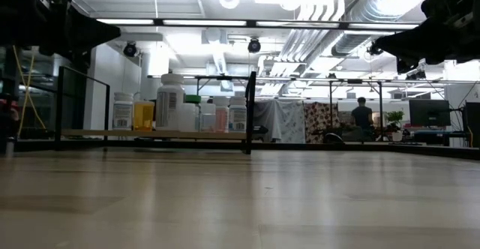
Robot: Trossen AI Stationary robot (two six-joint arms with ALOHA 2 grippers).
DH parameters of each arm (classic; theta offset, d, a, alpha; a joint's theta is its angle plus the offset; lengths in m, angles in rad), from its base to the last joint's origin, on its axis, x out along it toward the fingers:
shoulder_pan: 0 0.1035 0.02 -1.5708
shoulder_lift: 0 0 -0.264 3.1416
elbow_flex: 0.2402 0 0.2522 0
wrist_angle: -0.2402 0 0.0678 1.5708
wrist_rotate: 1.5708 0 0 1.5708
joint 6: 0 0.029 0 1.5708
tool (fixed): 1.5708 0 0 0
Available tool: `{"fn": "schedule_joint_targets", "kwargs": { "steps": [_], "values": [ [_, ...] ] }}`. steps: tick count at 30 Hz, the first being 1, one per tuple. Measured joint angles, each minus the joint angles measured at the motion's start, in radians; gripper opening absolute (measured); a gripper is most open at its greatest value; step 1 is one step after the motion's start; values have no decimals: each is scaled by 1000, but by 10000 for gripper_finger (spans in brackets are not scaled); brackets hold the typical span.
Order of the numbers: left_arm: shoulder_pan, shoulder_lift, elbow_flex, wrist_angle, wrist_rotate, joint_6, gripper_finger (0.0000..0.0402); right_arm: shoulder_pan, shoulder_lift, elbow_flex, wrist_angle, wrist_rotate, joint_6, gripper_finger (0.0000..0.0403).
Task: Pick and place medicine bottles onto shelf by color
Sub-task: Return to Home Position
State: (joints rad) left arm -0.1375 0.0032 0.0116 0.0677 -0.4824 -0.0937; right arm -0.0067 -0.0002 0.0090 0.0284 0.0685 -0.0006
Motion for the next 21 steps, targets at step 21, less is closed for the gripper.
{"fn": "schedule_joint_targets", "kwargs": {
  "steps": [21],
  "values": [
    [0,0,0,10,0,0,3,0,14,0,1,0,0,0]
  ]
}}
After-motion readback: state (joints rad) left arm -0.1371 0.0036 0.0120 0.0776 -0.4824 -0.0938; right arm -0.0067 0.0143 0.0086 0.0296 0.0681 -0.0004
